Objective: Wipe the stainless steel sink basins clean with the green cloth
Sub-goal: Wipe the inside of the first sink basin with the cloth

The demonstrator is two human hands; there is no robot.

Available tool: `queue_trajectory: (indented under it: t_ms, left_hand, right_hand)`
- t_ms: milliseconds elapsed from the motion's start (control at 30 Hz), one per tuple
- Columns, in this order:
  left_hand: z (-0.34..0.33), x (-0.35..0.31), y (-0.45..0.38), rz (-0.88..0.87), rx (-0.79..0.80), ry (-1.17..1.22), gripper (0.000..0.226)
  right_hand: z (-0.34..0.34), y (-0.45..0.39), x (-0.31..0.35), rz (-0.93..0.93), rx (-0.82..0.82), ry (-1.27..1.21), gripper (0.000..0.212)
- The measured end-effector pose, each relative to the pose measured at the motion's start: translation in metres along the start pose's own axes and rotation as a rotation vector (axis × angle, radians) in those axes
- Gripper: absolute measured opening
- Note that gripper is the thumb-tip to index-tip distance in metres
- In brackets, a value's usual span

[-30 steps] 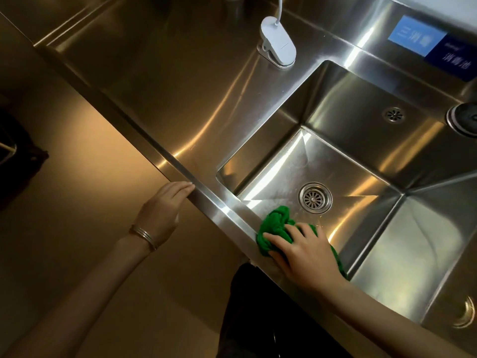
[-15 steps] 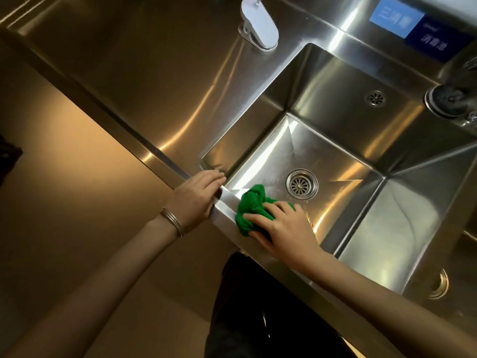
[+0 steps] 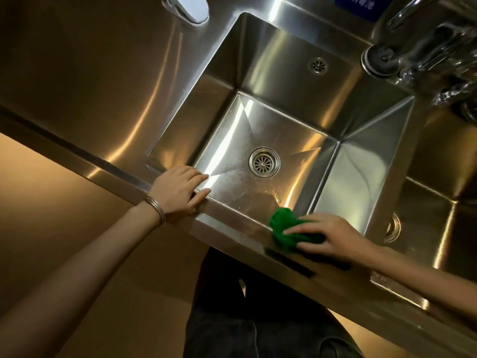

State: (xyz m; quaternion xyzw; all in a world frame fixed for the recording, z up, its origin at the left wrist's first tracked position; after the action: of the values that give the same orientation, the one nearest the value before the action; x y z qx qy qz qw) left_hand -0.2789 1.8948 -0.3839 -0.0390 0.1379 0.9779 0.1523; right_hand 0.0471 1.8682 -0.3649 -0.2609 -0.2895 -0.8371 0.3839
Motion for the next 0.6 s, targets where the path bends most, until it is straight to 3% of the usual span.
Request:
queue_trajectory:
  t_ms: [133,300,500,600]
  left_hand:
    - [-0.010,-0.004,-0.008,0.025,0.057,0.065,0.082]
    - [-0.013,-0.005,-0.017,0.004,0.065,0.080,0.093]
    - [-0.017,-0.010,-0.037,-0.118,0.100,0.097,0.112]
    - [-0.022,-0.007,-0.038,-0.118,0.122,0.083,0.103]
  right_hand:
    - [0.020,-0.044,-0.024,-0.123,-0.108,-0.073,0.039]
    - [0.016,-0.097,-0.059,-0.091,0.040,0.136,0.037]
    - [-0.053,-0.137,-0.065,0.008,0.120,0.195,0.041]
    - [-0.098,-0.157,-0.074,-0.024,0.132,0.193,0.043]
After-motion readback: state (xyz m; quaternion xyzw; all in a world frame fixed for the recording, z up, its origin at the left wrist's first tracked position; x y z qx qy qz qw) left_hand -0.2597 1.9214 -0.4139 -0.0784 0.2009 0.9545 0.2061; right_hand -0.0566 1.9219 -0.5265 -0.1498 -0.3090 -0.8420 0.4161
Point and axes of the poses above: each hand's wrist, its own y-axis away from the middle knuckle, its own z-axis out of the back of the hand, x = y × z, the point moved 2 cm from there along -y, towards the middle knuckle, and after that the axes turned 9 degrees about z, right-handed, at the moved point
